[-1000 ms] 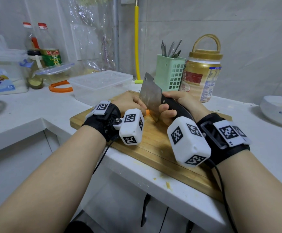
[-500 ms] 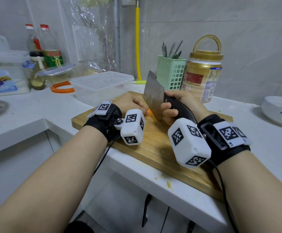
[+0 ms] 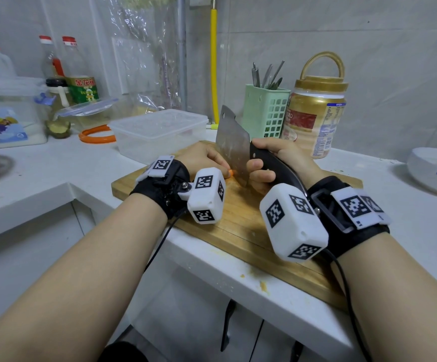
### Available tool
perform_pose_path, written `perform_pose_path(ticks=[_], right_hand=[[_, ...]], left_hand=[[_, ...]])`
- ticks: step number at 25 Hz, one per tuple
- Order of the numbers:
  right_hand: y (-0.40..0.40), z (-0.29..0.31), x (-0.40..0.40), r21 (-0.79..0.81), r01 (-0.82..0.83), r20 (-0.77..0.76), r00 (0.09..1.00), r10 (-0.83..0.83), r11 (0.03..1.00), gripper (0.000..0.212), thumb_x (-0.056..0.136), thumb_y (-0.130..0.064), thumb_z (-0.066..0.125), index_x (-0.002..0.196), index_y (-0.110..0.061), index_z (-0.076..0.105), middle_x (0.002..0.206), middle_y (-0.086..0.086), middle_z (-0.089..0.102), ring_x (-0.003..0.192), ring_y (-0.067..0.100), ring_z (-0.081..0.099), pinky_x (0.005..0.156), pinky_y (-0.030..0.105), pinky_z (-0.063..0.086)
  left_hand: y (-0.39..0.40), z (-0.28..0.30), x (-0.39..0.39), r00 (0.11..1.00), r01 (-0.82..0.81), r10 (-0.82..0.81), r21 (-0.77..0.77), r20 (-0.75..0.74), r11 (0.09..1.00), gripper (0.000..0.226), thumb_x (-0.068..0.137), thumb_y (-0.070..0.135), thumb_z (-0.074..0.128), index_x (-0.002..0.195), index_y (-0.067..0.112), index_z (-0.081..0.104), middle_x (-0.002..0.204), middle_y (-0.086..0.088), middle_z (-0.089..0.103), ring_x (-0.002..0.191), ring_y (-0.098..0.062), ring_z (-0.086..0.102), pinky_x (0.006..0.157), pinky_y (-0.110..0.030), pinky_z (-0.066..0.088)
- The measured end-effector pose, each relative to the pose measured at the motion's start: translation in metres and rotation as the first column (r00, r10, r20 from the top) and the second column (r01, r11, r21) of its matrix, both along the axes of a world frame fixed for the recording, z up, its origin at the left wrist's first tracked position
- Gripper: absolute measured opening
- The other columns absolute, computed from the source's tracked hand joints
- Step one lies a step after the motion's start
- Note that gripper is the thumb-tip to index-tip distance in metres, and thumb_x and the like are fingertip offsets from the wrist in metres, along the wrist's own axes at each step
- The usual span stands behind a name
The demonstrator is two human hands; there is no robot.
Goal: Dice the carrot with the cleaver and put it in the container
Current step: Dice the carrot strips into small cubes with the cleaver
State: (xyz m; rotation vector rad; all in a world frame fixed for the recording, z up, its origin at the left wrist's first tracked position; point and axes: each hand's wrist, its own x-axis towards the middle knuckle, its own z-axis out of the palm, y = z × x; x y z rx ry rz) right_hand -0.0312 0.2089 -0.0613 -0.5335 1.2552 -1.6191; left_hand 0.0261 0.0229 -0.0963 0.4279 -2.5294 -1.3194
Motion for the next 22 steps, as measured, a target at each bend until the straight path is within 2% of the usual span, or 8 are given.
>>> perform_pose_path(ticks=[5, 8, 13, 17, 22], right_hand=[[-0.0021, 0.0026, 0.0012, 0.056, -0.005, -0.041, 0.999, 0.007, 0.998, 0.024, 0.100, -0.030, 0.041, 0.085, -0.013, 0.048, 0.052, 0.000, 0.041, 0.030, 0.010, 0.037, 0.038, 0.013, 0.028], [0.0002, 0.0044, -0.0001, 0.064, -0.007, -0.001, 1.000, 0.007, 0.998, 0.029, 0.100, -0.030, 0.039, 0.079, -0.012, 0.047, 0.052, -0.001, 0.041, 0.030, 0.009, 0.036, 0.039, 0.013, 0.027], [-0.0017, 0.0064, 0.0016, 0.091, 0.001, -0.006, 1.000, 0.000, 0.996, 0.026, 0.100, -0.030, 0.039, 0.084, -0.012, 0.048, 0.051, 0.000, 0.040, 0.030, 0.009, 0.036, 0.037, 0.011, 0.028], [-0.0007, 0.0083, 0.0007, 0.106, 0.002, 0.001, 1.000, -0.002, 0.994, 0.027, 0.100, -0.030, 0.041, 0.082, -0.012, 0.047, 0.052, 0.000, 0.040, 0.031, 0.009, 0.035, 0.038, 0.010, 0.027], [-0.0009, 0.0025, -0.0004, 0.082, 0.005, -0.003, 1.000, -0.005, 0.997, 0.023, 0.100, -0.030, 0.041, 0.087, -0.012, 0.046, 0.051, 0.000, 0.041, 0.030, 0.010, 0.036, 0.035, 0.011, 0.029]], left_hand=[[-0.0024, -0.0021, -0.0006, 1.000, -0.019, 0.019, -0.008, -0.009, 1.000, 0.008, 0.072, 0.017, 0.083, 0.077, 0.017, 0.077, 0.077, -0.001, 0.071, 0.079, -0.012, 0.063, 0.088, -0.038, 0.052], [-0.0028, -0.0014, -0.0010, 1.000, -0.016, 0.016, -0.024, 0.004, 1.000, 0.007, 0.072, 0.019, 0.083, 0.073, 0.021, 0.077, 0.076, 0.001, 0.071, 0.079, -0.011, 0.063, 0.087, -0.037, 0.052], [-0.0031, -0.0015, -0.0013, 1.000, -0.026, 0.025, -0.014, -0.009, 1.000, 0.011, 0.071, 0.017, 0.084, 0.066, 0.021, 0.075, 0.076, -0.003, 0.070, 0.077, -0.013, 0.062, 0.084, -0.036, 0.051], [-0.0037, -0.0024, -0.0021, 1.000, -0.022, 0.022, -0.009, -0.001, 1.000, 0.012, 0.072, 0.017, 0.084, 0.078, 0.012, 0.076, 0.079, -0.005, 0.070, 0.078, -0.013, 0.062, 0.081, -0.034, 0.049], [-0.0023, 0.0001, -0.0022, 1.000, -0.016, 0.016, -0.021, 0.010, 1.000, 0.010, 0.074, 0.015, 0.082, 0.080, 0.010, 0.076, 0.080, -0.001, 0.071, 0.078, -0.010, 0.063, 0.081, -0.031, 0.050]])
